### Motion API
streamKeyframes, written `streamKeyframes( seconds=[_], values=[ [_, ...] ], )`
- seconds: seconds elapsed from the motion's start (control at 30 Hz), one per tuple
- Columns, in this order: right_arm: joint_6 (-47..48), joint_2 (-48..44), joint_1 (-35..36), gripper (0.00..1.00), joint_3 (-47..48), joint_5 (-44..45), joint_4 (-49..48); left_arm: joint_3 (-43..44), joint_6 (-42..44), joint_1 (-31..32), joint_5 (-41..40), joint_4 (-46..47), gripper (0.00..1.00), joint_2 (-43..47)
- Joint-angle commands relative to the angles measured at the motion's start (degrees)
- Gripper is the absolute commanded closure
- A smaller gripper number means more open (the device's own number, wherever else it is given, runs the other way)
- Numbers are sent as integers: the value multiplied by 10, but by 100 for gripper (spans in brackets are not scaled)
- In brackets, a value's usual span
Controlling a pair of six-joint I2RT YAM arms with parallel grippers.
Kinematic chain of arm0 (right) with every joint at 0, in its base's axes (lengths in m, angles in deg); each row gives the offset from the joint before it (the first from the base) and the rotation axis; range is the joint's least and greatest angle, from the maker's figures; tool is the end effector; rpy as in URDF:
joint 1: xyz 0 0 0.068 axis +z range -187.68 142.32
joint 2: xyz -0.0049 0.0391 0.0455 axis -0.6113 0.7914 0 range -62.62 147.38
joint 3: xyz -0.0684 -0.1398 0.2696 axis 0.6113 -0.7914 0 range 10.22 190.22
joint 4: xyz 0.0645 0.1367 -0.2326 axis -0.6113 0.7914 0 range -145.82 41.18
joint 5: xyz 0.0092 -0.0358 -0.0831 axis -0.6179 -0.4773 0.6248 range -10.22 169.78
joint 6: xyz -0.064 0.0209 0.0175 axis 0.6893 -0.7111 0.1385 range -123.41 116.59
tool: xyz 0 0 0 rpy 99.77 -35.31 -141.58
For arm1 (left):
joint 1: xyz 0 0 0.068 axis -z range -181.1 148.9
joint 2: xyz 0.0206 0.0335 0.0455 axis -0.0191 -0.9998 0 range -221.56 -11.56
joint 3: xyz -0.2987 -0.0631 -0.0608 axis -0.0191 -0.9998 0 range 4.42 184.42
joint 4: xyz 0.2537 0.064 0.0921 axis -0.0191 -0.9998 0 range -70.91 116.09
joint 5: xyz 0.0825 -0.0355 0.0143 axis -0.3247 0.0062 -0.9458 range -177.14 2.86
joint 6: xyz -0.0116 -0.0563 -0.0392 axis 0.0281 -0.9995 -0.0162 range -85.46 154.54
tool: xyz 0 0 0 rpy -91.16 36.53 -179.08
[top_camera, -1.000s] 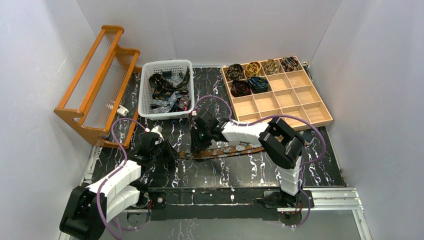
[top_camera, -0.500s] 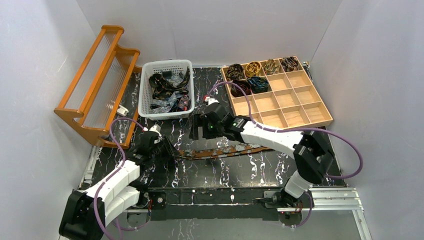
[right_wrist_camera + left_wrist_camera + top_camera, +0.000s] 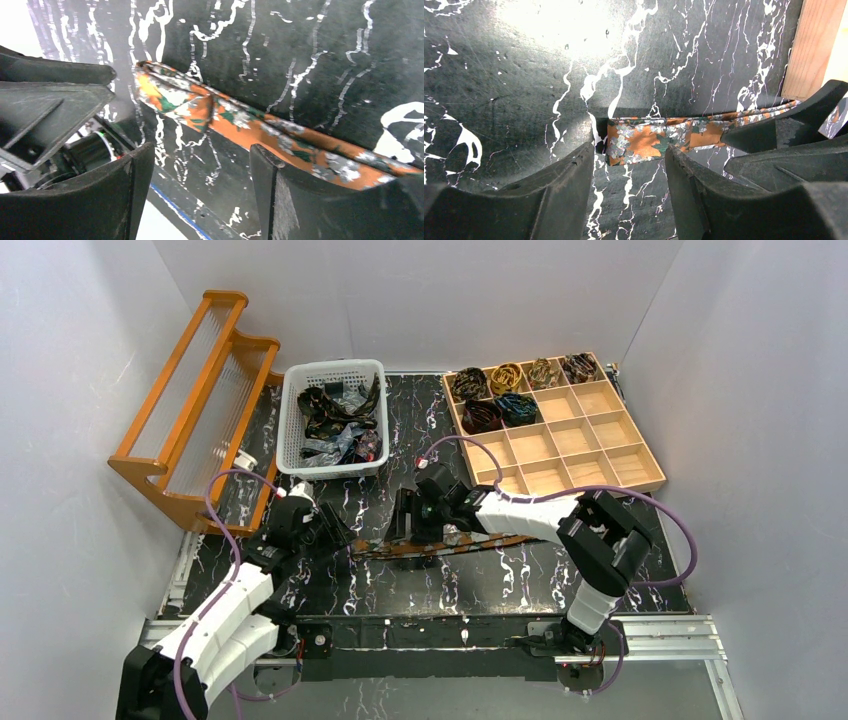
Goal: Roll the ties
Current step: Roll the tie at the center of the board.
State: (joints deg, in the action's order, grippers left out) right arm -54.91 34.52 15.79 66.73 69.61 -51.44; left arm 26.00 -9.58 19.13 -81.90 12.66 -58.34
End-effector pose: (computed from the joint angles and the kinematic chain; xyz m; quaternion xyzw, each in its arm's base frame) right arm 0.2226 0.3172 0.1980 -0.0498 0.9196 0.3522 0.1671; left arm 0.1638 -0.0659 0.1962 -0.1670 0.8849 -0.2654 0.3445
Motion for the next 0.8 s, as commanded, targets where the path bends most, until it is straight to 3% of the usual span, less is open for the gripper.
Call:
streamKeyframes(
  seconds=[0.0,0.23,0.47,0.67,0.77],
  values=[
    [-28,-2,1,26,10,-33,-63,29,4,0,-31,-48,47,13],
    [-42,39,2,41,28,-51,-55,30,7,0,-32,-53,47,14],
    [-44,66,2,47,47,-59,-36,31,11,0,-30,-55,47,11],
    [-44,76,2,61,50,-70,-39,34,14,0,-29,-53,47,5],
    [-47,82,2,62,51,-74,-39,32,13,0,-28,-52,47,6]
  ],
)
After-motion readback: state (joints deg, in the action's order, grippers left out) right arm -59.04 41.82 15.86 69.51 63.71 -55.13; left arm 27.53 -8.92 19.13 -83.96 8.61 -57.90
